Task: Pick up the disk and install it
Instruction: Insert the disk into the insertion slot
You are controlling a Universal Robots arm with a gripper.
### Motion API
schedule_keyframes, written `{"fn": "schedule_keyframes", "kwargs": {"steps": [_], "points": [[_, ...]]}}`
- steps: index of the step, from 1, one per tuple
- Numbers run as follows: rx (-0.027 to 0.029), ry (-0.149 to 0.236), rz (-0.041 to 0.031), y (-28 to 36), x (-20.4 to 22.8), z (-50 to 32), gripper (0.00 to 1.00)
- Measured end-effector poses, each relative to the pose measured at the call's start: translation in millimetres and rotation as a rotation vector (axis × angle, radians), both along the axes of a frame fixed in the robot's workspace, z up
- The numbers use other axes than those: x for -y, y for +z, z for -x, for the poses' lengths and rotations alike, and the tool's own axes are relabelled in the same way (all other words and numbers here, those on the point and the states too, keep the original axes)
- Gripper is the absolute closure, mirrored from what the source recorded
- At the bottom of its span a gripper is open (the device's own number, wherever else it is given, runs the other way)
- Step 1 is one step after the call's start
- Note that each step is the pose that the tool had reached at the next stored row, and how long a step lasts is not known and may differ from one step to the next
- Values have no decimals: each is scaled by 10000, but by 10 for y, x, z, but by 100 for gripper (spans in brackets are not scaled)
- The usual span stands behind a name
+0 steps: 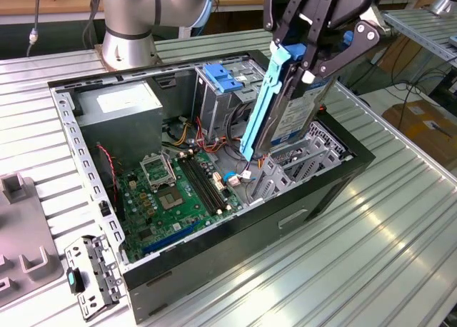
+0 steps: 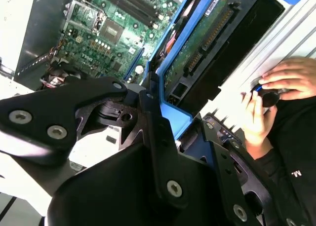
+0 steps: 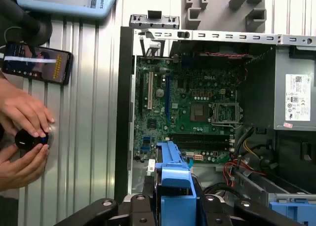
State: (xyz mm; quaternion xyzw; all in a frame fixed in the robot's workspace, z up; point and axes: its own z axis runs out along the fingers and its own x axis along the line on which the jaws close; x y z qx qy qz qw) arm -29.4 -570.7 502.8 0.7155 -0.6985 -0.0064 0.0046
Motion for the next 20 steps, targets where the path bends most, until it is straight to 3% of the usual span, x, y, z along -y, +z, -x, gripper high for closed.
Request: {"fn": "schedule_keyframes", "kwargs": {"steps": [2, 3, 16, 20], "points": [[-1, 0, 4, -16, -1, -354, 63], [-1, 0, 4, -17, -1, -383, 63], [-1, 2, 1, -25, 0, -409, 63], [-2, 0, 3, -87, 0, -509, 63]]}}
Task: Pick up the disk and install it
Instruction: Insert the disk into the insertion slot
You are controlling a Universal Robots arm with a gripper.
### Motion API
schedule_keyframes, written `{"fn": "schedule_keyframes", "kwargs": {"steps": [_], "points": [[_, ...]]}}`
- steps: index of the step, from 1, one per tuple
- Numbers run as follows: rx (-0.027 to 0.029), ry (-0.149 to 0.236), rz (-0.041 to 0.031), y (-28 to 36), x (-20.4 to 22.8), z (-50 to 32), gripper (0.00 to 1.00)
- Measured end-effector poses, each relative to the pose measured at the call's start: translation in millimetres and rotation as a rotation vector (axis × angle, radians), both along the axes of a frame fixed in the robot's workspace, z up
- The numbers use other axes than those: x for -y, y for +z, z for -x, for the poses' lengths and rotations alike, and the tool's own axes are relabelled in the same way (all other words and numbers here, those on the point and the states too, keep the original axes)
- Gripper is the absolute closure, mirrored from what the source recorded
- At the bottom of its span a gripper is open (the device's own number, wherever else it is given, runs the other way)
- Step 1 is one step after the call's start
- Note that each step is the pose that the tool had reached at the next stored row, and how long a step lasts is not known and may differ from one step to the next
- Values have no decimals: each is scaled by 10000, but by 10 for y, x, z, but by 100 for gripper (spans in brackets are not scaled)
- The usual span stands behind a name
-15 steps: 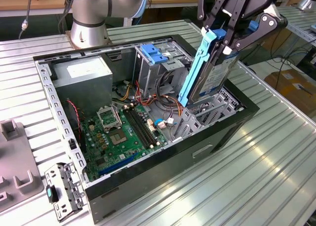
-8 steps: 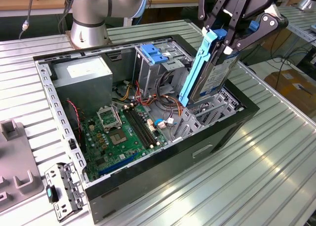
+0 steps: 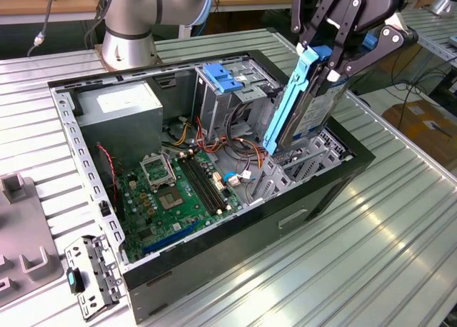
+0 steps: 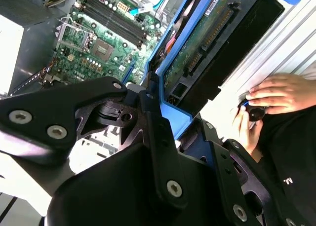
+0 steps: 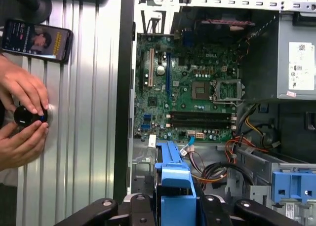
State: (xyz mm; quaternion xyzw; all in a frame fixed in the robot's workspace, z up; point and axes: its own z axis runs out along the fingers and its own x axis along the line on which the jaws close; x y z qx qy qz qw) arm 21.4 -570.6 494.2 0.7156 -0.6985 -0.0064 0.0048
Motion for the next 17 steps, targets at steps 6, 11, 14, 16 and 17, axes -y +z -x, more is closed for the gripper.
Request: {"fn": "schedule_keyframes", "kwargs": {"steps": [6, 11, 14, 16, 17], "points": [[0, 0, 0, -130, 0, -196, 63], [0, 1, 1, -203, 0, -318, 63], [0, 0, -1, -232, 0, -365, 63], [0, -1, 2, -240, 0, -386, 63], [0, -2, 0, -241, 0, -387, 63]]}}
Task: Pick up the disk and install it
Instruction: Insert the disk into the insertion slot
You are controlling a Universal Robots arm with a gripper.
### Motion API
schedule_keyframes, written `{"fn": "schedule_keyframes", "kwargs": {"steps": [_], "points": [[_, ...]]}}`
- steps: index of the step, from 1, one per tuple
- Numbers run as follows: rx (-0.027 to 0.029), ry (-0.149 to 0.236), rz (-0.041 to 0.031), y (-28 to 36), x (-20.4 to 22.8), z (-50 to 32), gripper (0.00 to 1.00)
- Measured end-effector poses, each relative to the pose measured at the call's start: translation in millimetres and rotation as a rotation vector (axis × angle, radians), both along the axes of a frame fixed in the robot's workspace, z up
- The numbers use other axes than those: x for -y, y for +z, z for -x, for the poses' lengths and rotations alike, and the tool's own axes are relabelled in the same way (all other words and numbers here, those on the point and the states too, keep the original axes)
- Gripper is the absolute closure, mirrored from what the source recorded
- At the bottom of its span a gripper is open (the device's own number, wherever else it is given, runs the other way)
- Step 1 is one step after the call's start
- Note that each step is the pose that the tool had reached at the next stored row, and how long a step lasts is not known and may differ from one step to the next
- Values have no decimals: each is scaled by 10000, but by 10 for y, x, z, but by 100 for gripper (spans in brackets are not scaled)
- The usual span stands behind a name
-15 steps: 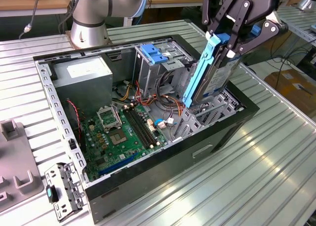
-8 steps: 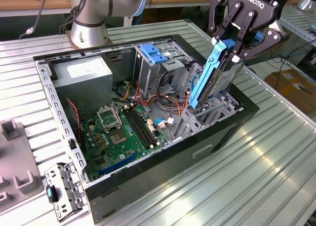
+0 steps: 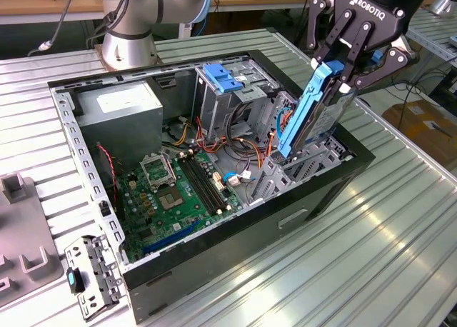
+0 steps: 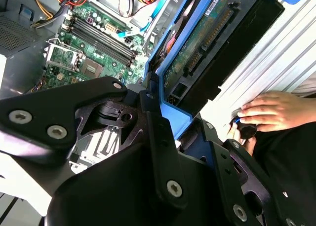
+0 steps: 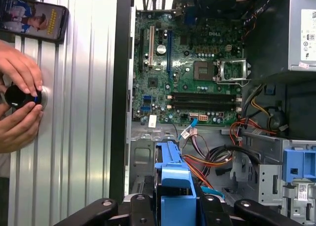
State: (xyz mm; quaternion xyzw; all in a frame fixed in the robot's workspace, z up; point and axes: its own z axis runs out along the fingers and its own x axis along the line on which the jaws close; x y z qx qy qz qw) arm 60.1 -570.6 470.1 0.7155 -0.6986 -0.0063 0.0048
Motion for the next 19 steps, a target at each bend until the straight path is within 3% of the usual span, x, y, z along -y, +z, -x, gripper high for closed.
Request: {"fn": "schedule_keyframes", "kwargs": {"steps": [11, 16, 19], "points": [[0, 2, 0, -3, 0, -15, 63], [0, -72, -10, -54, -3, -20, 63], [0, -172, -11, -99, -32, -23, 63]]}}
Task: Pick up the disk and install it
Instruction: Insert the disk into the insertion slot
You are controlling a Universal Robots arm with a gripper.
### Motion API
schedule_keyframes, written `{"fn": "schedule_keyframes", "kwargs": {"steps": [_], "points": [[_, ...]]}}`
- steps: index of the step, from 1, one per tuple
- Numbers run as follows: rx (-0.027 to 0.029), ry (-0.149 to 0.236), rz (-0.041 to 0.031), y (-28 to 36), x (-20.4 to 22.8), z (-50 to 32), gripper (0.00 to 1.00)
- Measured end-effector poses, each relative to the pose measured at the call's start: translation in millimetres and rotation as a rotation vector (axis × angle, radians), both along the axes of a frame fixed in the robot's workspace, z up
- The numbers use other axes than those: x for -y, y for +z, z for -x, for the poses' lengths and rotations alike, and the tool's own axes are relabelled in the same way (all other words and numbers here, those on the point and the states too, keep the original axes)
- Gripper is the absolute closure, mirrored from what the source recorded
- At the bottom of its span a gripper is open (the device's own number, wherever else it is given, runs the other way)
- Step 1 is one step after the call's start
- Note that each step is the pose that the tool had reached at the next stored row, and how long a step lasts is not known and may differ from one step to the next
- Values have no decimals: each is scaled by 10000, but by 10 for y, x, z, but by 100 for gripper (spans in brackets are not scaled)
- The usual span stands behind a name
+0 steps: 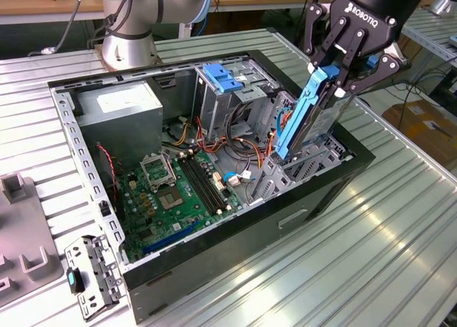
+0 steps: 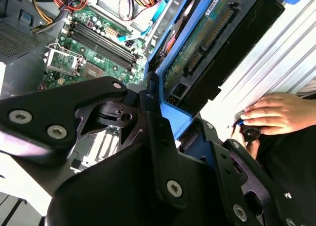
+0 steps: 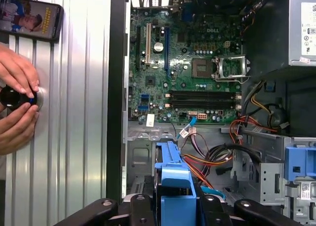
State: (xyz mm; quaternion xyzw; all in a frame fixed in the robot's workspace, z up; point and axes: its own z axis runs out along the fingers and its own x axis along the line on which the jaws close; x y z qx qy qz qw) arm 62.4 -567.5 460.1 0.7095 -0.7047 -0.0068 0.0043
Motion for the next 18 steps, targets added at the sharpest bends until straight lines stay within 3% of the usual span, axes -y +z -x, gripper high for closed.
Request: {"fn": "schedule_keyframes", "kwargs": {"steps": [10, 18], "points": [[1, -192, 1, -130, -13, 0, 63], [0, -209, 2, -191, -20, 0, 63]]}}
